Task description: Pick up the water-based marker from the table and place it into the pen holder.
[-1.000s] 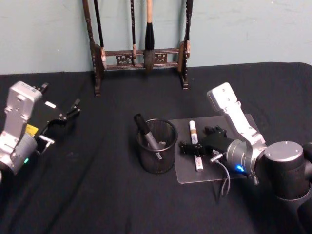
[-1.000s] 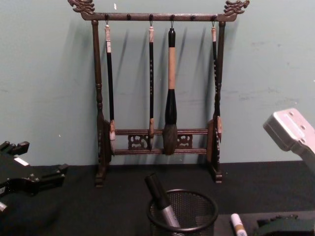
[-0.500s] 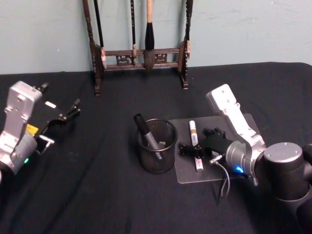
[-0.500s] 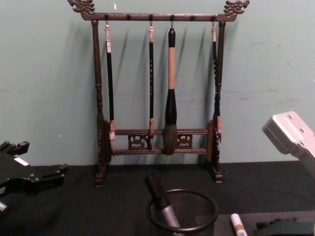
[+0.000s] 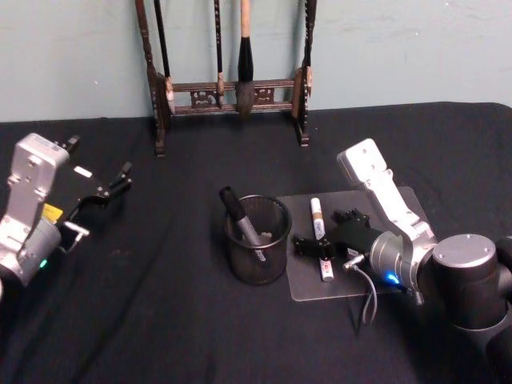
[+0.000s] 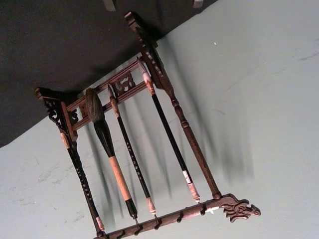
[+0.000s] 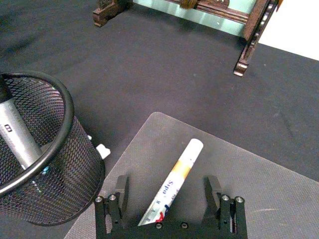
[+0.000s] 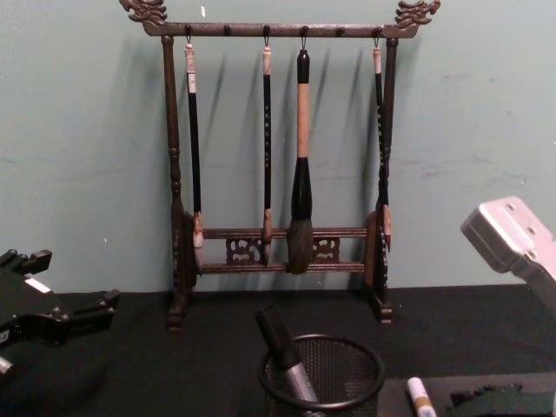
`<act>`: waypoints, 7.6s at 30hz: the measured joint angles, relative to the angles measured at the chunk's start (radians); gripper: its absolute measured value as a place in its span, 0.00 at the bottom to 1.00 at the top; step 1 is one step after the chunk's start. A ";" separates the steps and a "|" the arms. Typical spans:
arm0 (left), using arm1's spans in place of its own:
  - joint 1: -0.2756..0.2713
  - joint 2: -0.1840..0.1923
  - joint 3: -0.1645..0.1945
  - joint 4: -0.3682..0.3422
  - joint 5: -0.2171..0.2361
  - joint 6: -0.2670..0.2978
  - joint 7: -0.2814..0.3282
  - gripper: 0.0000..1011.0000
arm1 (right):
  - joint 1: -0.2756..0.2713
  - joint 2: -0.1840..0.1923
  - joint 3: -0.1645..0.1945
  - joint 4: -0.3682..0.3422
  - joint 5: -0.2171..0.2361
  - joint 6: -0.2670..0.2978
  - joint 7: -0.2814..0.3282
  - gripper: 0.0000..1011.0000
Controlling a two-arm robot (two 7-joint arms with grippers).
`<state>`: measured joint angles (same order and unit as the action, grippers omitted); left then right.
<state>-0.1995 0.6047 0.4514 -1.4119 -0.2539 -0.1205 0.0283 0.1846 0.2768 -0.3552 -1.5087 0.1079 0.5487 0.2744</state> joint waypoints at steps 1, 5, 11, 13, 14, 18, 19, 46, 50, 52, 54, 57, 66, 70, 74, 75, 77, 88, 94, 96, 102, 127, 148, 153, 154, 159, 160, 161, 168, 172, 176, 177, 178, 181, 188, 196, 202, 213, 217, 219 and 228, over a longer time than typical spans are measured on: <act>0.000 0.000 0.000 0.000 0.000 0.000 0.000 0.99 | 0.000 0.000 0.000 0.000 0.001 0.000 0.000 0.99; 0.000 0.000 0.000 0.000 0.000 0.000 0.000 0.99 | 0.000 0.000 0.000 0.000 0.002 0.001 -0.001 0.99; 0.000 0.000 0.000 0.000 0.000 0.000 0.000 0.99 | 0.000 0.000 0.000 -0.001 0.004 0.002 -0.002 0.97; 0.000 0.000 0.000 0.000 0.000 0.000 0.000 0.99 | 0.000 0.000 0.000 -0.001 0.004 0.002 -0.002 0.95; 0.000 0.000 0.000 0.000 0.000 0.000 0.000 0.99 | 0.000 0.000 0.000 -0.001 0.004 0.002 -0.002 0.91; 0.000 0.000 0.000 0.000 0.000 0.000 0.000 0.99 | 0.000 0.000 0.000 -0.001 0.004 0.002 -0.003 0.85; 0.000 0.000 0.000 0.000 0.000 0.000 0.000 0.99 | 0.000 0.000 0.000 -0.001 0.005 0.002 -0.003 0.80; 0.000 0.000 0.000 0.000 0.000 0.000 0.000 0.99 | 0.000 0.000 0.000 -0.001 0.006 0.002 -0.003 0.17; 0.000 0.000 0.000 0.000 0.000 0.000 0.000 0.99 | 0.000 0.000 0.000 -0.001 0.006 0.002 -0.003 0.17; 0.000 0.000 0.000 0.000 0.000 0.000 0.000 0.99 | 0.000 0.000 0.000 -0.001 0.006 0.002 -0.003 0.17; 0.000 0.000 0.000 0.000 0.000 0.000 0.000 0.99 | 0.000 0.000 0.000 -0.001 0.006 0.002 -0.003 0.17; 0.000 0.000 0.000 0.000 0.000 0.000 0.000 0.99 | 0.000 0.000 0.001 -0.001 0.005 0.000 -0.002 0.17; 0.000 0.000 0.000 0.000 0.000 0.000 0.000 0.99 | -0.014 -0.010 0.033 -0.021 0.005 -0.079 0.012 0.17; 0.000 0.000 0.000 0.000 0.000 0.000 0.000 0.99 | -0.025 -0.018 0.060 -0.039 0.032 -0.148 0.022 0.17; 0.000 0.000 0.000 0.000 0.000 0.000 0.000 0.99 | -0.037 -0.018 0.072 -0.047 0.066 -0.241 0.047 0.17; 0.000 0.000 0.000 0.000 0.000 0.000 0.000 0.99 | -0.039 -0.017 0.073 -0.047 0.073 -0.261 0.054 0.17; 0.000 0.000 0.000 0.000 0.000 0.000 0.000 0.99 | -0.045 -0.015 0.075 -0.048 0.094 -0.324 0.076 0.17; 0.000 0.000 0.000 0.000 0.000 0.000 0.000 0.99 | -0.041 -0.021 0.054 -0.020 0.165 -0.543 0.157 0.17; 0.000 0.000 0.000 0.000 0.000 0.000 0.000 0.99 | -0.021 -0.047 0.030 0.025 0.209 -0.646 0.189 0.17; 0.000 0.000 0.000 0.000 0.000 0.000 0.000 0.99 | -0.015 -0.053 0.025 0.036 0.216 -0.662 0.194 0.17; 0.000 0.000 0.000 0.000 0.000 0.000 0.000 0.99 | 0.005 -0.071 -0.001 0.083 0.233 -0.703 0.202 0.17; 0.000 0.000 0.000 0.000 0.000 0.000 0.000 0.99 | 0.049 -0.090 -0.079 0.188 0.273 -0.728 0.202 0.17; 0.000 0.000 0.000 0.000 0.000 0.000 0.000 0.99 | 0.045 -0.082 -0.087 0.182 0.262 -0.723 0.191 0.20; 0.000 0.000 0.000 0.000 0.000 0.000 0.000 0.99 | 0.045 -0.082 -0.086 0.182 0.262 -0.722 0.192 0.35; 0.000 0.000 0.000 0.000 0.000 0.000 0.000 0.99 | 0.045 -0.082 -0.086 0.182 0.262 -0.722 0.192 0.39; 0.000 0.000 0.000 0.000 0.000 0.000 0.000 0.99 | 0.045 -0.082 -0.086 0.182 0.262 -0.722 0.192 0.53; 0.000 0.000 0.000 0.000 0.000 0.000 0.000 0.99 | 0.045 -0.082 -0.086 0.182 0.262 -0.722 0.192 0.57; 0.000 0.000 0.000 0.000 0.000 0.000 0.000 0.99 | 0.045 -0.082 -0.086 0.182 0.262 -0.722 0.192 0.59; 0.000 0.000 0.000 0.000 0.000 0.000 0.000 0.99 | 0.045 -0.082 -0.086 0.182 0.262 -0.722 0.192 0.80; 0.000 0.000 0.000 0.000 0.000 0.000 0.000 0.99 | 0.045 -0.082 -0.086 0.182 0.262 -0.722 0.192 0.91; 0.000 0.000 0.000 0.000 0.000 0.000 0.000 0.99 | 0.045 -0.082 -0.086 0.182 0.263 -0.722 0.192 0.99; 0.000 0.000 0.000 0.000 0.000 0.000 0.000 0.99 | 0.045 -0.082 -0.086 0.182 0.264 -0.722 0.193 0.99; 0.000 0.000 0.000 0.000 0.000 0.000 0.000 0.99 | 0.045 -0.082 -0.086 0.182 0.268 -0.720 0.196 0.99; 0.000 0.000 0.000 0.000 0.000 0.000 0.000 0.99 | 0.045 -0.076 -0.083 0.173 0.282 -0.711 0.203 0.99; 0.000 0.000 0.000 0.000 0.000 0.000 0.000 0.99 | 0.038 -0.050 -0.058 0.118 0.286 -0.695 0.171 0.99; 0.000 0.000 0.000 0.000 0.000 0.000 0.000 0.99 | 0.001 0.004 -0.006 0.034 0.238 -0.645 0.079 0.99; 0.000 0.000 0.000 0.000 0.000 0.000 0.000 0.99 | -0.033 0.038 0.040 0.013 0.171 -0.613 0.006 0.99; 0.000 0.000 0.000 0.000 0.000 0.000 0.000 0.99 | -0.061 0.052 0.075 0.064 0.054 -0.633 -0.077 0.99; 0.000 0.000 0.000 0.000 0.000 0.000 0.000 0.99 | -0.064 0.050 0.079 0.084 0.020 -0.642 -0.091 0.99; 0.000 0.000 0.000 0.000 0.000 0.000 0.000 0.99 | -0.066 0.047 0.080 0.093 0.006 -0.643 -0.094 0.99; 0.000 0.000 0.000 0.000 0.000 0.000 0.000 0.99 | -0.066 0.037 0.083 0.113 -0.018 -0.645 -0.098 0.99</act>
<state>-0.1995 0.6046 0.4513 -1.4119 -0.2539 -0.1205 0.0283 0.1185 0.3141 -0.2721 -1.3958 0.0897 -0.0966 0.1767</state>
